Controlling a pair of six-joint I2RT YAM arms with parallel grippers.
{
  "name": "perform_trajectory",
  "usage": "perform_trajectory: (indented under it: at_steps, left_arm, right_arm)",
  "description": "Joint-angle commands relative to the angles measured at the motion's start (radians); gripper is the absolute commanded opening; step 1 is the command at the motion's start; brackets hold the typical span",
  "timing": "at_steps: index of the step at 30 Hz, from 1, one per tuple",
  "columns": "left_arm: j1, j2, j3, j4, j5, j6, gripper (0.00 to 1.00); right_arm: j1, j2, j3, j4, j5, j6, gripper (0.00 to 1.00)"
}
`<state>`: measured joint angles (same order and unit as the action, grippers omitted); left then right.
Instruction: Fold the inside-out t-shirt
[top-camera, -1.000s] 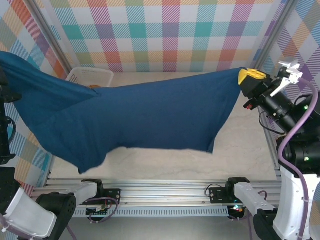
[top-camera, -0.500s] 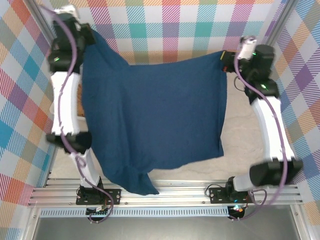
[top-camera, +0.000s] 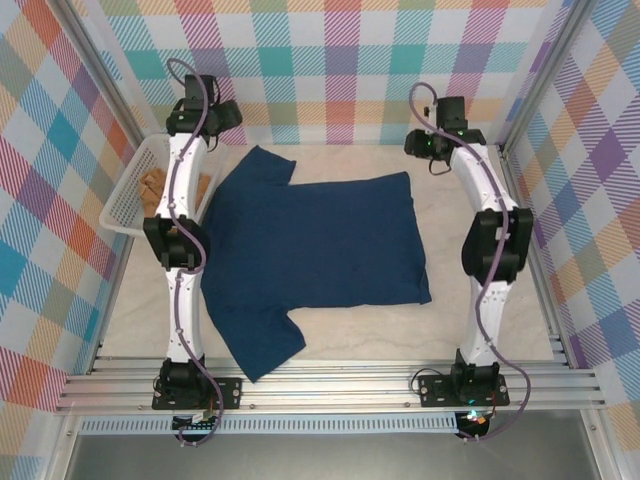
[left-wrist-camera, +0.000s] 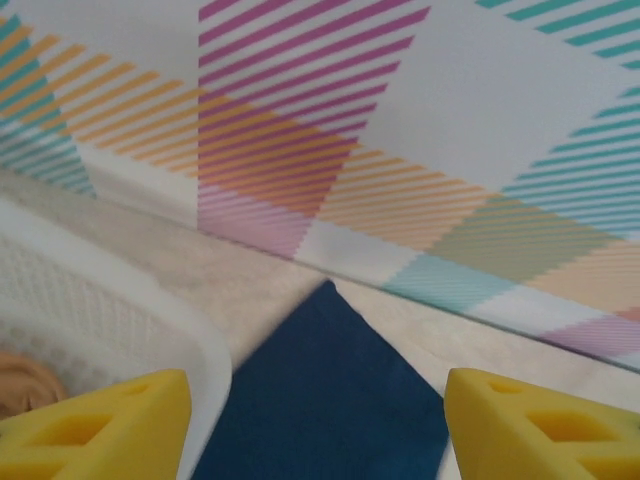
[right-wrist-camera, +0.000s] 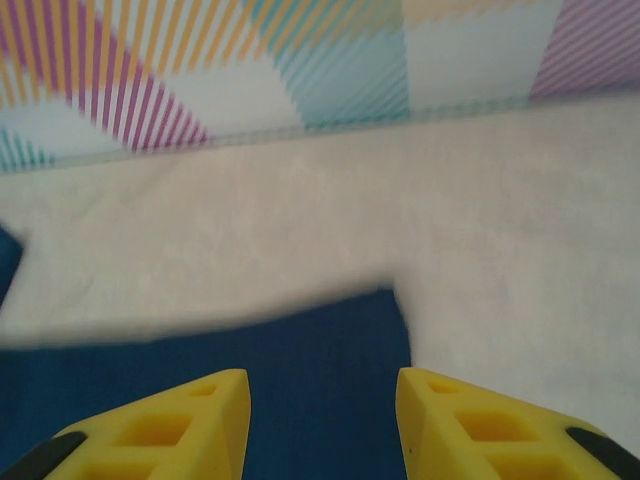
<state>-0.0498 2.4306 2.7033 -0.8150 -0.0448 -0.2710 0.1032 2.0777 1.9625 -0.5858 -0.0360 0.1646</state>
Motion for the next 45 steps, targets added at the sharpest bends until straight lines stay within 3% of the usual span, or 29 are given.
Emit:
perform_trajectory:
  at_steps: [1, 3, 6, 9, 12, 15, 21, 24, 29, 39, 43, 45]
  left_arm:
    - [-0.046, -0.258, -0.272, 0.002, 0.084, -0.097, 0.68]
    - [-0.081, -0.440, -0.588, 0.130, 0.097, -0.120, 0.69]
    - [-0.117, -0.672, -0.991, 0.287, 0.164, -0.195, 0.70]
    - [-0.144, -0.851, -1.330, 0.398, 0.203, -0.273, 0.71]
    - [-0.164, -0.958, -1.574, 0.448, 0.191, -0.300, 0.72]
    - [-0.191, -0.990, -1.714, 0.480, 0.188, -0.280, 0.73]
    - [-0.231, -0.902, -1.794, 0.592, 0.166, -0.282, 0.74]
    - [-0.230, -0.808, -1.781, 0.630, 0.136, -0.289, 0.74]
    - [-0.223, -0.682, -1.719, 0.648, 0.090, -0.300, 0.74]
    - [-0.159, -0.576, -1.698, 0.677, 0.066, -0.324, 0.74]
    - [-0.155, -0.570, -1.705, 0.681, 0.065, -0.317, 0.74]
    - [-0.154, -0.572, -1.708, 0.687, 0.079, -0.319, 0.74]
  right_arm:
    - [0.031, -0.258, -0.276, -0.030, -0.016, 0.033, 0.44]
    - [0.052, -0.396, -0.489, -0.023, -0.008, 0.080, 0.45]
    - [0.082, -0.559, -0.744, -0.046, 0.005, 0.145, 0.57]
    - [0.110, -0.678, -0.945, -0.054, 0.015, 0.210, 0.58]
    - [0.130, -0.702, -1.049, -0.087, 0.033, 0.251, 0.59]
    - [0.152, -0.700, -1.096, -0.125, 0.084, 0.281, 0.59]
    - [0.179, -0.685, -1.139, -0.127, 0.127, 0.314, 0.54]
    - [0.179, -0.622, -1.125, -0.111, 0.176, 0.308, 0.44]
    - [0.161, -0.501, -1.056, -0.113, 0.154, 0.302, 0.31]
    - [0.072, -0.399, -0.906, -0.257, 0.289, 0.199, 0.12]
    - [0.053, -0.374, -0.848, -0.291, 0.342, 0.174, 0.09]
    - [0.066, -0.409, -0.841, -0.301, 0.293, 0.170, 0.13]
